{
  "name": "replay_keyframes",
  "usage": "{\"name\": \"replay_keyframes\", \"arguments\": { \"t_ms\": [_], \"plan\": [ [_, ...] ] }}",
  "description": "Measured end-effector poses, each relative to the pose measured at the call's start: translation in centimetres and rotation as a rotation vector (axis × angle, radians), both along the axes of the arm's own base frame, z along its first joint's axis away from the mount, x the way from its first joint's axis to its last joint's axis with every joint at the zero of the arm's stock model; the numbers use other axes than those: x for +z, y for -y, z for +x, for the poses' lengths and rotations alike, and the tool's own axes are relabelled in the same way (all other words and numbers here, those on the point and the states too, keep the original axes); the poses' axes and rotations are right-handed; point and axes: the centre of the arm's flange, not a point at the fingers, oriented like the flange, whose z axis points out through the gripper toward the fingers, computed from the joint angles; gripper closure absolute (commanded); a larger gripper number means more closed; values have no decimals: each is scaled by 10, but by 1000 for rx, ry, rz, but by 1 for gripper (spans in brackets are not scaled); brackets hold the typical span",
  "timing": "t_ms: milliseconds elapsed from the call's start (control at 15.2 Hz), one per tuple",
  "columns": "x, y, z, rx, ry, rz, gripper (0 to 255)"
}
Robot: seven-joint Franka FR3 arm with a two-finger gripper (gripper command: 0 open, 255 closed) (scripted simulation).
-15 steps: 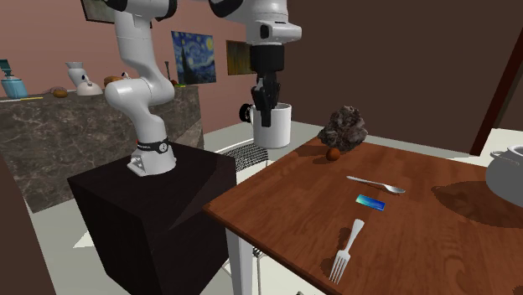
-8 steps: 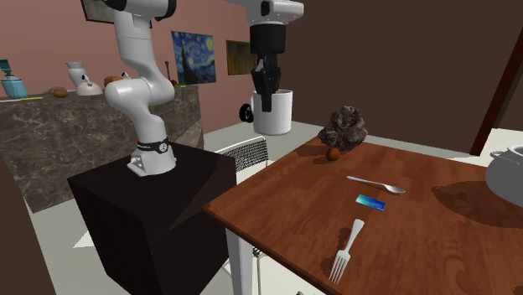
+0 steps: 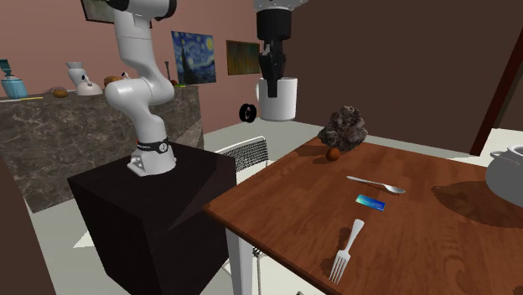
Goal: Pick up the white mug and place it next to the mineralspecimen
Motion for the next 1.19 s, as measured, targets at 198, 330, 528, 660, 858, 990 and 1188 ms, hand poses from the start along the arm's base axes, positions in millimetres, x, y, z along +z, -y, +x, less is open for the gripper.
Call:
{"name": "replay_keyframes", "arguments": {
  "t_ms": [198,330,528,660,858,990,1188],
  "plan": [
    [0,-35,2,0,0,0,255],
    [1,-63,1,1,0,0,255],
    [-1,-101,5,1,0,0,255],
    [2,-127,5,0,0,0,255],
    [1,-166,6,0,0,-1,255],
    [-2,-195,5,1,0,0,255],
    [-1,-234,10,0,0,0,255]
  ]
}}
